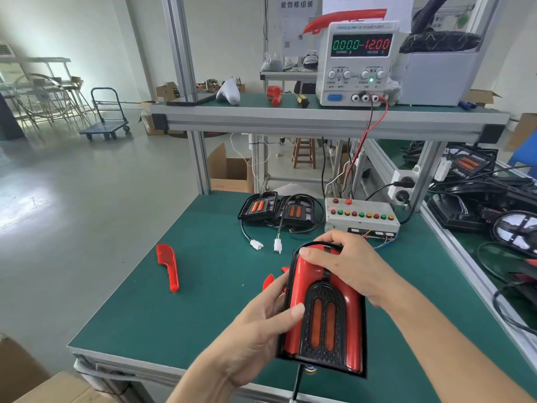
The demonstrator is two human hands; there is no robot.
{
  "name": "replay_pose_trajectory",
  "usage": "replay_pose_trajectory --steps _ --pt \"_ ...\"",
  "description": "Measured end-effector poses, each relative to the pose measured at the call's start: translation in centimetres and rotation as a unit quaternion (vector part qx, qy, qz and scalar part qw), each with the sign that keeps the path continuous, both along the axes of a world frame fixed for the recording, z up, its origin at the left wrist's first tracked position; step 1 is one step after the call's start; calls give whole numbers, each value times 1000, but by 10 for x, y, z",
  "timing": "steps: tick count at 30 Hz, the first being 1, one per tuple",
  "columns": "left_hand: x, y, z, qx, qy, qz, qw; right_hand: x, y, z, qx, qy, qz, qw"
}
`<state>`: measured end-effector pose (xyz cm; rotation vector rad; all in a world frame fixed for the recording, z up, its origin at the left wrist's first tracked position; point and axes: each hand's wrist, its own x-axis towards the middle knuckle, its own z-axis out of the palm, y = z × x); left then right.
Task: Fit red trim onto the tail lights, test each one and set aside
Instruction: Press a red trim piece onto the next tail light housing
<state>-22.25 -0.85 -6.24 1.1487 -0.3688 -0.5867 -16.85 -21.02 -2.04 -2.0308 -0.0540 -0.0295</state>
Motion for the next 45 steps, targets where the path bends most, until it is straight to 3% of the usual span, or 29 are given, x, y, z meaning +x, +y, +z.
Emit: replay_pose_trajectory --steps 14,29,39,45 --pt "11 -8 9 45 98 -2 994 18 -7 7 27 58 -52 997" --pt "8 -10 3 21 26 1 999 16 -10 10 -25 43 -25 998" --pt "6 -13 -3 1 96 9 995 19 -15 14 -92 32 -14 995" --pt "1 -22 -5 46 51 88 994 18 -12 13 -103 11 -17 994"
